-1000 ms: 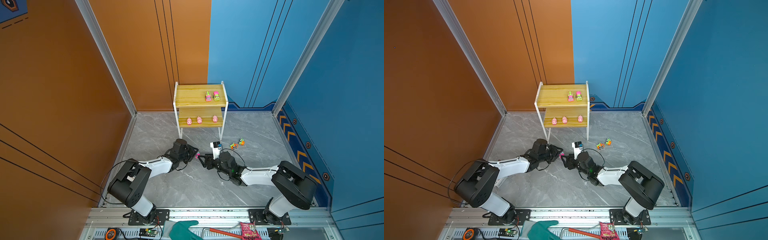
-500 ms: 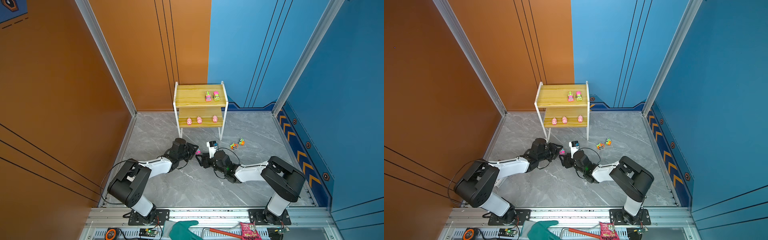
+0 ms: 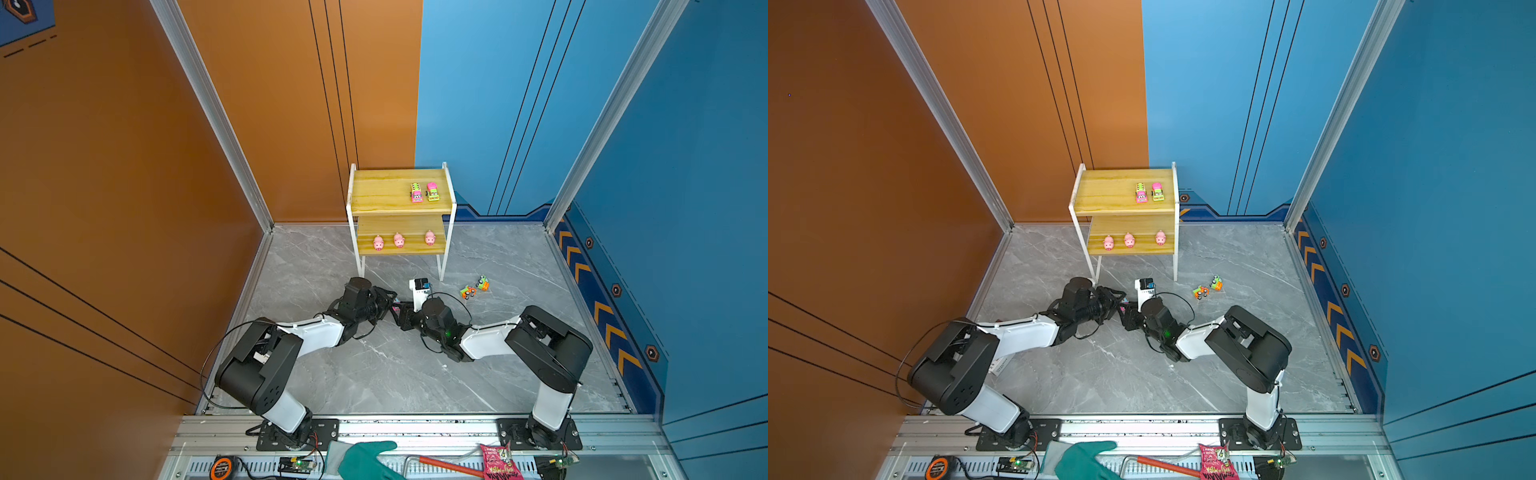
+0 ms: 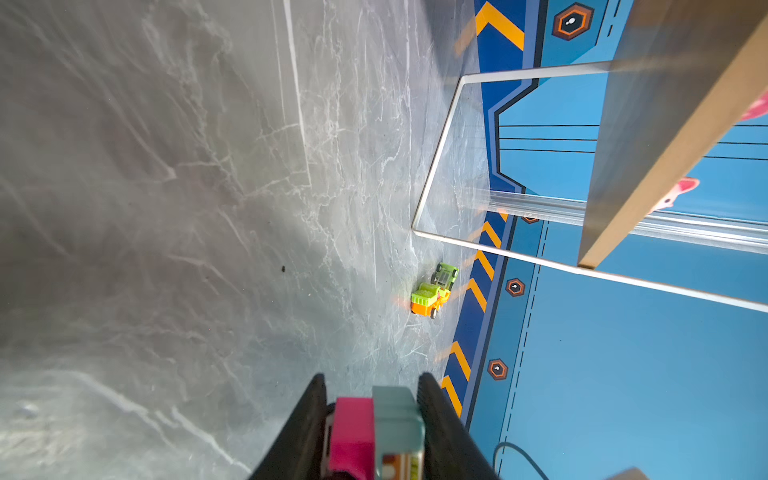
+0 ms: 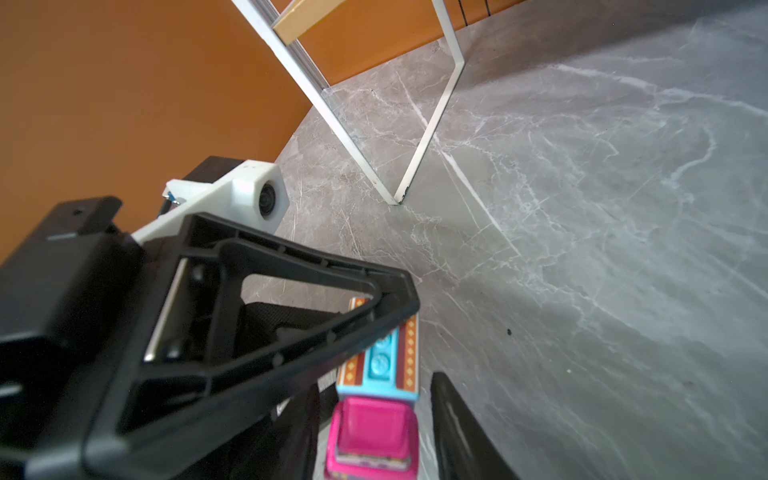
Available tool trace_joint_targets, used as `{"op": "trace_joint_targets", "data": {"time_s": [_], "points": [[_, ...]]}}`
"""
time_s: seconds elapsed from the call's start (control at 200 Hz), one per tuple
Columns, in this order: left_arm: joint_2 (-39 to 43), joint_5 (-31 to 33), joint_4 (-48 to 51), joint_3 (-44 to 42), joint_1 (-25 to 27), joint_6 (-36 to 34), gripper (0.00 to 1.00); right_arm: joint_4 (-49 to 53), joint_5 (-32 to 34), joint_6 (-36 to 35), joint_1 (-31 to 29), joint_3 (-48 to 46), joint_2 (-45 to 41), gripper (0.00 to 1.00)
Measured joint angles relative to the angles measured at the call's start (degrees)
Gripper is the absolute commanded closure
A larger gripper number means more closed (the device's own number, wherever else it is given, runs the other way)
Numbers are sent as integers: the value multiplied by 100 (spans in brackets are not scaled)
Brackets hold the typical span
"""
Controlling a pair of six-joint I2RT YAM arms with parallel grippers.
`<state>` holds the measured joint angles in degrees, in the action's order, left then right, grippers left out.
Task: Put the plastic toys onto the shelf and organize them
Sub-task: 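Bring the right gripper to the held truck and grasp it from the left gripper, then raise the truck over the top shelf with the right gripper while the left withdraws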
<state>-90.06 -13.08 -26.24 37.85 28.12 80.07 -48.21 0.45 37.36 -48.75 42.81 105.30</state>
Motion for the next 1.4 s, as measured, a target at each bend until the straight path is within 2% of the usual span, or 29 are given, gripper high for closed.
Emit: {"op": "trace_joint_targets", "data": {"time_s": [0.145, 0.335, 0.581, 0.781, 1.086, 1.106, 1.186, 1.401], "points": [[2, 0, 0, -33, 0, -2, 62, -116, 57, 66, 0, 0, 76, 69], [81, 42, -15, -50, 0, -7, 59, -205, 92, 105, 0, 2, 85, 74], [236, 92, 11, -157, 0, -94, 36, -236, 87, -116, -42, -4, 83, 75], [560, 153, 437, -186, -7, -444, 25, -74, 17, -717, -164, -352, -181, 75], [1410, 444, 1801, -179, -74, -1488, 15, 710, 142, -2225, -638, -549, -715, 73], [1482, 476, 1930, -173, -85, -1609, 10, 713, 164, -2299, -651, -560, -704, 73], [1755, 616, 2444, -120, -142, -1928, 6, 656, 267, -2568, -686, -643, -629, 73], [2498, 931, 3998, 358, -575, -2931, 3, 173, 393, -2887, -686, -776, 4, 73]]}}
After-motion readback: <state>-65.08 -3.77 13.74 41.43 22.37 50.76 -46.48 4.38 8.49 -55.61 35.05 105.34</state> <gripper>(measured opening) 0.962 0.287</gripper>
